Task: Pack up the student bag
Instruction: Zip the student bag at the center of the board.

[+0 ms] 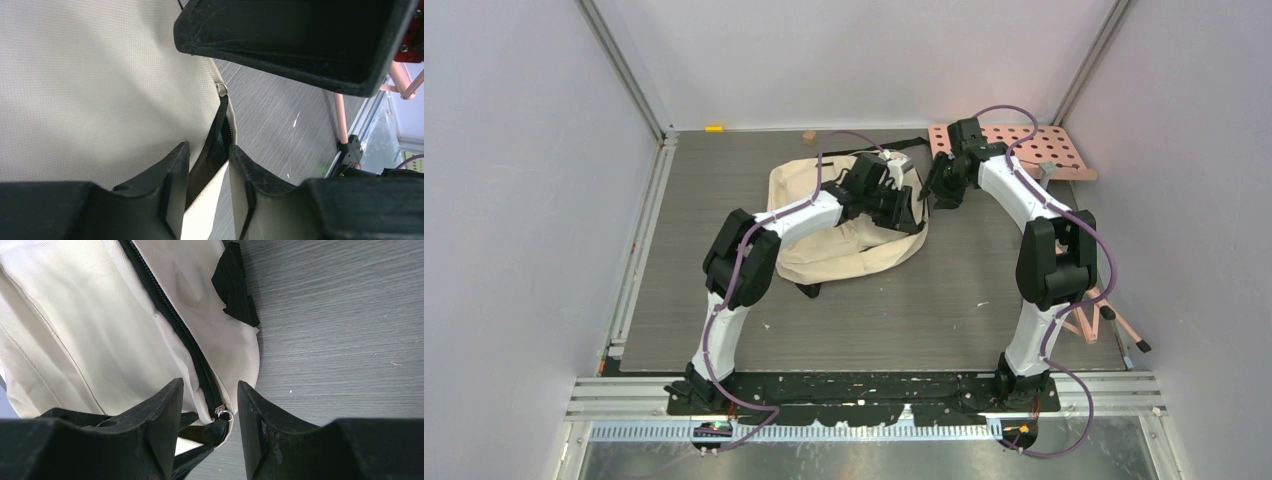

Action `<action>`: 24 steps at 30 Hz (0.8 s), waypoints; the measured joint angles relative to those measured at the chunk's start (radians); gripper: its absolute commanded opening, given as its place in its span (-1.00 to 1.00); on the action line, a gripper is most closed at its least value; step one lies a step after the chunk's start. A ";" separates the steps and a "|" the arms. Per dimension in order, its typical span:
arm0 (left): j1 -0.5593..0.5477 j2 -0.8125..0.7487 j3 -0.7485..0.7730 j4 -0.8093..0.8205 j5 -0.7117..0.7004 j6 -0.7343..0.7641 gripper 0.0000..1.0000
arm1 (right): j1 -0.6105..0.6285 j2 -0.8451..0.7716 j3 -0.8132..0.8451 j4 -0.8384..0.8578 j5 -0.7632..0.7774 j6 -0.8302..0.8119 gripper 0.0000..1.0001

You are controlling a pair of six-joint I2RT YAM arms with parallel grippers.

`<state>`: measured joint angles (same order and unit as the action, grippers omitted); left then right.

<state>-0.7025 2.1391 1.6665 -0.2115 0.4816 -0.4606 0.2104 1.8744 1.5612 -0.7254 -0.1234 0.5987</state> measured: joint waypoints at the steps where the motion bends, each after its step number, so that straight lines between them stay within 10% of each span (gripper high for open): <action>1: -0.002 0.000 -0.001 0.000 0.000 0.000 -0.39 | 0.000 0.000 -0.002 -0.001 0.000 0.000 -0.02; 24: -0.029 0.007 -0.019 -0.024 -0.028 -0.020 -0.42 | 0.000 0.000 -0.008 -0.001 0.003 -0.002 -0.04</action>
<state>-0.7315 2.1460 1.6470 -0.2359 0.4534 -0.4805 0.2104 1.8744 1.5536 -0.7261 -0.1207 0.5968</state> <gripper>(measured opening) 0.357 0.483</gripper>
